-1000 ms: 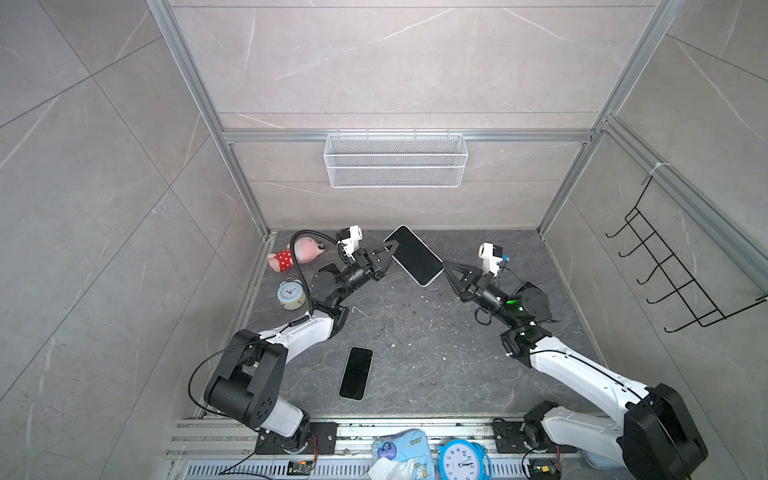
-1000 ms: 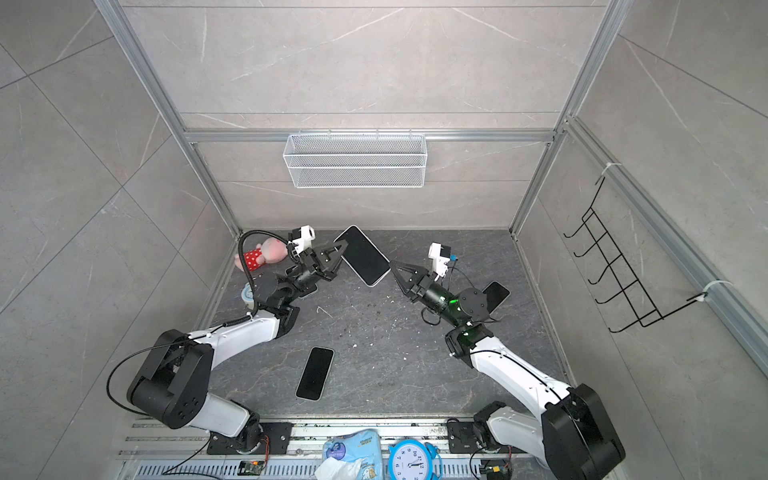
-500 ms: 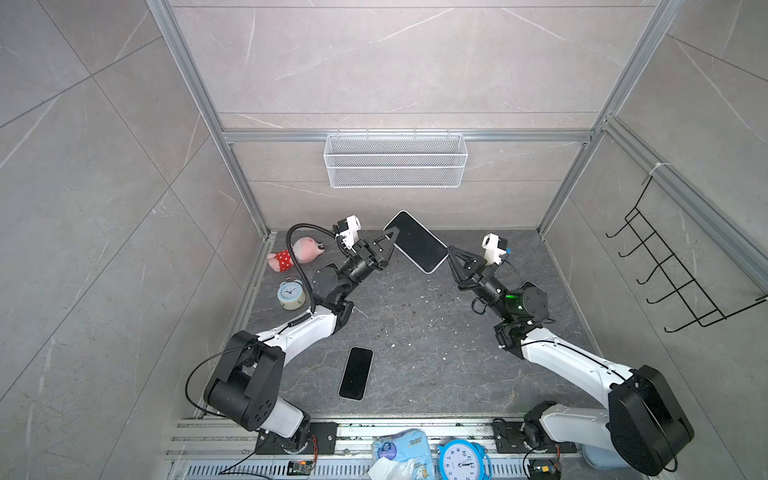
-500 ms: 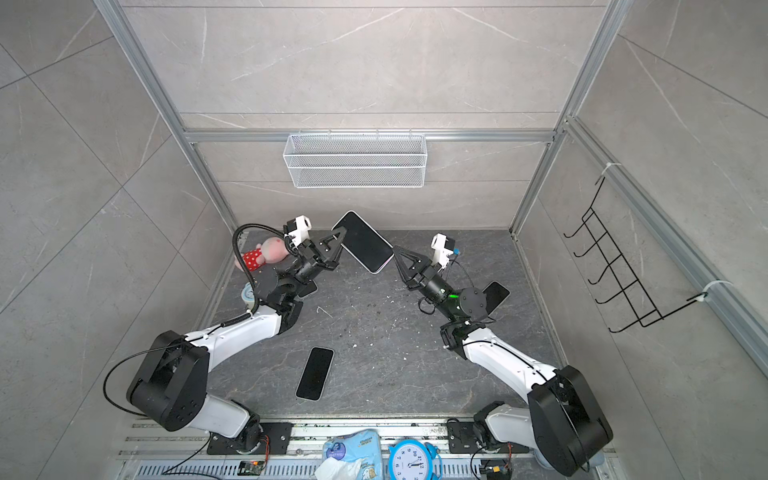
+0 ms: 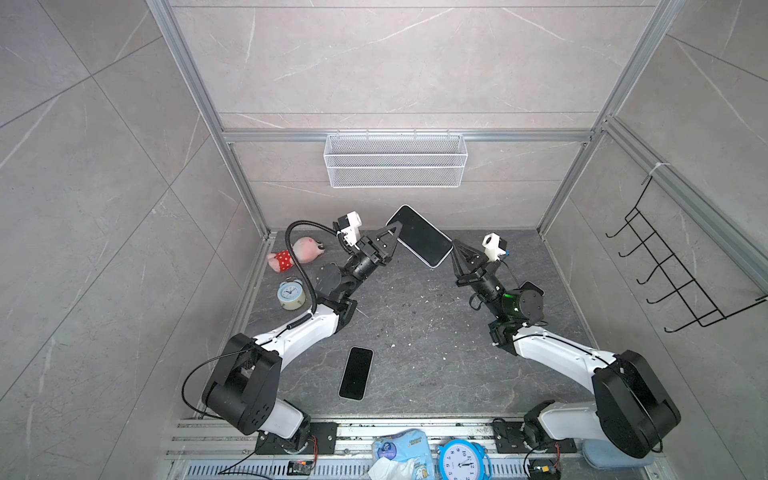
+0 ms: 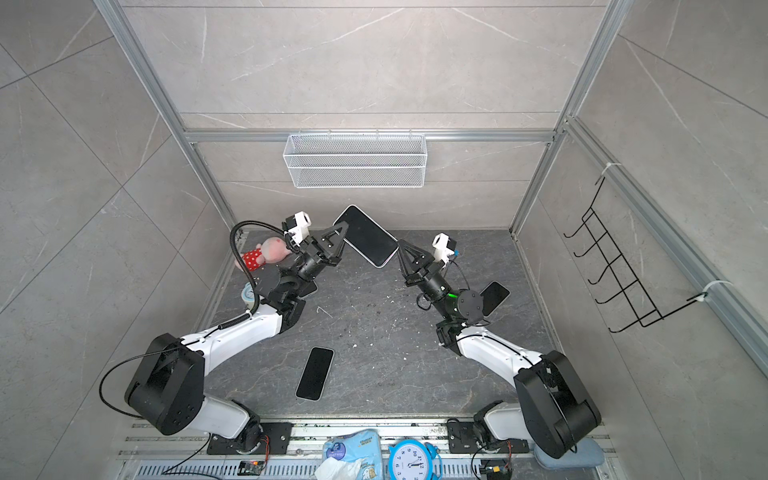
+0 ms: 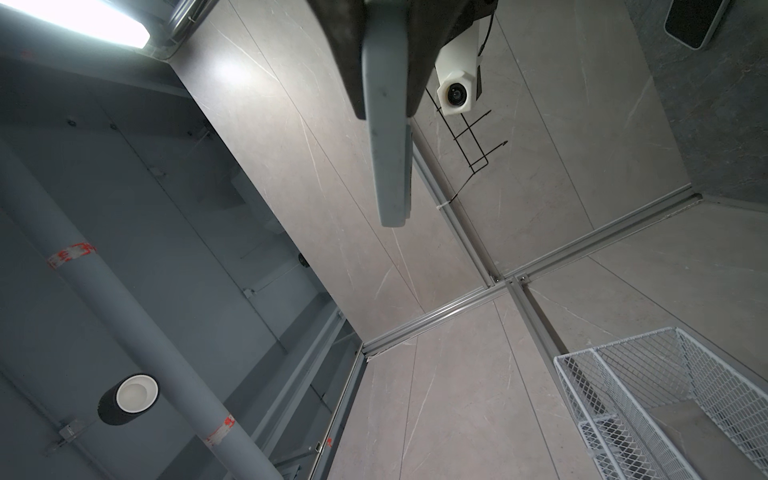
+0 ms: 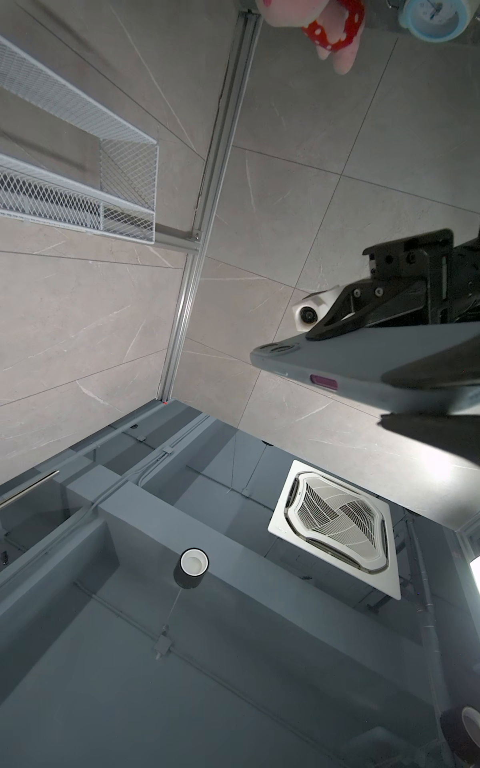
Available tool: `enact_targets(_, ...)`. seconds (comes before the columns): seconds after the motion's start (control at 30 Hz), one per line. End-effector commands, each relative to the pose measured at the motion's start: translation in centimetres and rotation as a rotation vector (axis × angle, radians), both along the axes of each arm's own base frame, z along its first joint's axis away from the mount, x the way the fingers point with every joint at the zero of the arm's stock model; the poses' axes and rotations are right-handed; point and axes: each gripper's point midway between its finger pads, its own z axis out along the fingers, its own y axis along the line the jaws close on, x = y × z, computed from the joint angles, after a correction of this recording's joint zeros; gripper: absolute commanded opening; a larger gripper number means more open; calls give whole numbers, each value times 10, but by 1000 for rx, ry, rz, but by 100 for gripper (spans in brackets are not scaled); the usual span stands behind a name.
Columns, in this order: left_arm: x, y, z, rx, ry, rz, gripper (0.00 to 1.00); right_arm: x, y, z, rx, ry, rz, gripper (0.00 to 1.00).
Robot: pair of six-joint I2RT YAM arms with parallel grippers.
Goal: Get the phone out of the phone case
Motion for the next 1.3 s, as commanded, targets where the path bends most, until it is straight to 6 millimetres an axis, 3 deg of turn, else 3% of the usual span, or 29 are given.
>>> enact_targets(0.0, -81, 0, 80, -107, -280, -149, 0, 8, 25, -36, -60, 141, 87, 4)
enact_targets(0.37, -83, 4, 91, -125, -308, -132, 0, 24, 26, -66, -38, 240, 79, 6)
enact_targets(1.27, -87, 10, 105, -148, -343, -113, 0, 41, 33, -98, -21, 342, 95, 10)
